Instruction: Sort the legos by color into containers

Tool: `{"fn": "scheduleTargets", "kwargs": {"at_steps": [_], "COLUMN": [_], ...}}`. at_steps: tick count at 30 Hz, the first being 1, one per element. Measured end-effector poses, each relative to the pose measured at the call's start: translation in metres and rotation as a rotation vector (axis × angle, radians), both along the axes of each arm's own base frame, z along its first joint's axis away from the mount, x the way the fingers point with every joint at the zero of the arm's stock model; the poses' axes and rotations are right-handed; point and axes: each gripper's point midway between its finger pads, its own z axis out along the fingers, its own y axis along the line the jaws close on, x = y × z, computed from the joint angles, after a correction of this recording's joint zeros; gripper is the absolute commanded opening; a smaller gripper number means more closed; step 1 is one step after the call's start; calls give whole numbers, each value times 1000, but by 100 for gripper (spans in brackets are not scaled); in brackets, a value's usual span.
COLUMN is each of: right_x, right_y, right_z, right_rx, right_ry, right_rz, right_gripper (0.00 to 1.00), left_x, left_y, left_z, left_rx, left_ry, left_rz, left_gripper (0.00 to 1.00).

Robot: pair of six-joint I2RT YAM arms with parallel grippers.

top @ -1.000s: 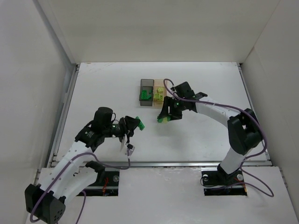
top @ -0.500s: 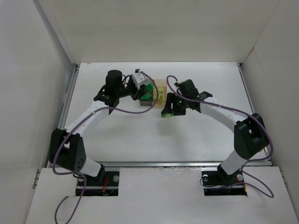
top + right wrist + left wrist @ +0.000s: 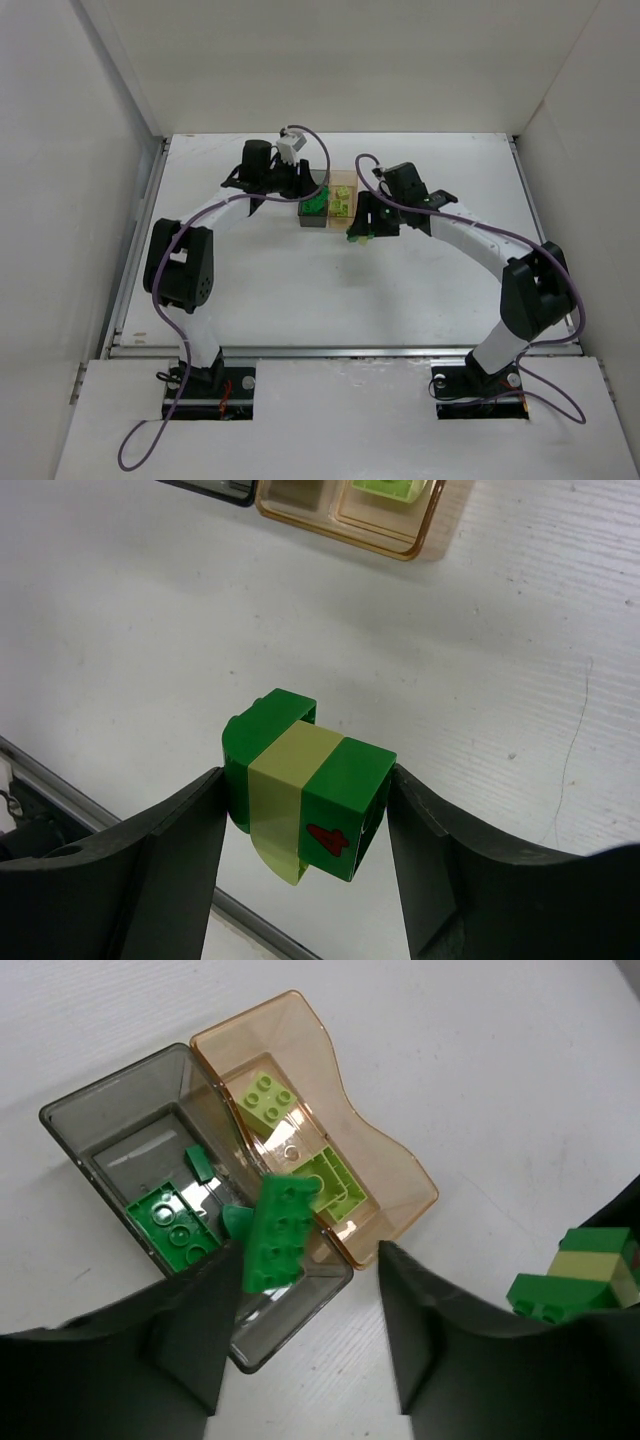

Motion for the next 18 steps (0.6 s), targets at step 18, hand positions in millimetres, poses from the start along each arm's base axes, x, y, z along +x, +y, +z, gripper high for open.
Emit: {"fn": "scheduleTargets", "kwargs": {"at_steps": [18], "right_x": [-6], "right_y": [4], "right_z": [-22], "right_rx": [-23], "right_ry": [51], "right_rz": [48], "right_gripper": [4], "left_x": [-30], "left_y": [19], "left_z": [27], "left_rx": [164], "left_ry": [-225], "left_rz": [-184], "left_gripper": [73]}}
